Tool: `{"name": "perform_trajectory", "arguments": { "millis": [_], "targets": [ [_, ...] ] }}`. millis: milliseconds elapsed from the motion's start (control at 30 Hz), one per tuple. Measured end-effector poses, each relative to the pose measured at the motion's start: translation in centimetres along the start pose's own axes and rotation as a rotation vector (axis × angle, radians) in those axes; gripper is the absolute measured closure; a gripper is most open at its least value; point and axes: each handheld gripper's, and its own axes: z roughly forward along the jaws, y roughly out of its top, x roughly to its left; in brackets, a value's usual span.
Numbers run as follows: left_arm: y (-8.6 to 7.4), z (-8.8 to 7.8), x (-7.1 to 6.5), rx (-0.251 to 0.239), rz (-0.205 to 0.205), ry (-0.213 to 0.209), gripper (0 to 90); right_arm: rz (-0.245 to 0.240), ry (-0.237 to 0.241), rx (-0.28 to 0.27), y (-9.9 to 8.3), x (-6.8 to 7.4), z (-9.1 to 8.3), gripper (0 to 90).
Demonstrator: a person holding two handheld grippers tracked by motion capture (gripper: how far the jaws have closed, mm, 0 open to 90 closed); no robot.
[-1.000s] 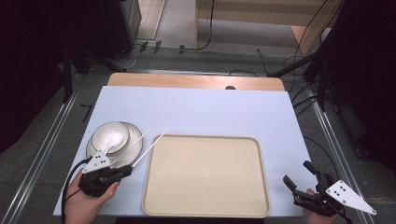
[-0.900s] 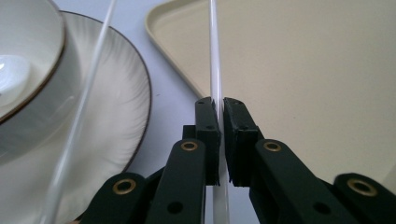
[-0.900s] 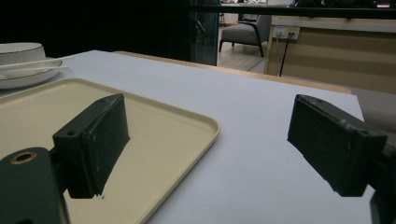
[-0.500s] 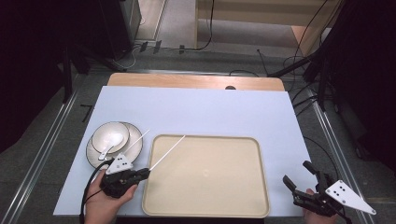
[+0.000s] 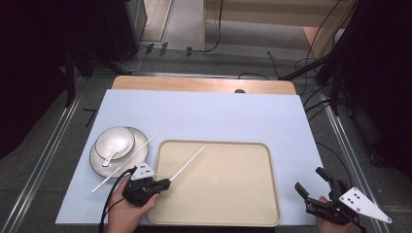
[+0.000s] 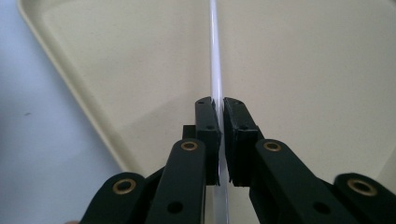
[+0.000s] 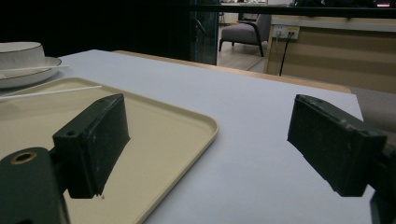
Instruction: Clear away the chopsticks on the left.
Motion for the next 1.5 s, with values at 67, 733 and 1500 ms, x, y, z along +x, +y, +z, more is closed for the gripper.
{"name": "perform_trajectory", "arguments": {
  "millis": [67,733,1500],
  "targets": [
    [-0.1,0.4,-0.3,-0.002,-0.025,-0.010,86.2,-0.006,-0.003,0.000,0.0,0.0,0.0,12.9],
    [-1.2,1.4,-1.5,-0.009,-0.001,0.067,85.0,0.000,-0.001,0.004,0.0,0.0,0.1,12.9],
    [3.1,4.2,-2.1,-0.011,0.035,-0.042,90.0,-0.001,-0.003,0.003,-0.1,-0.2,0.0,12.9]
  ]
}}
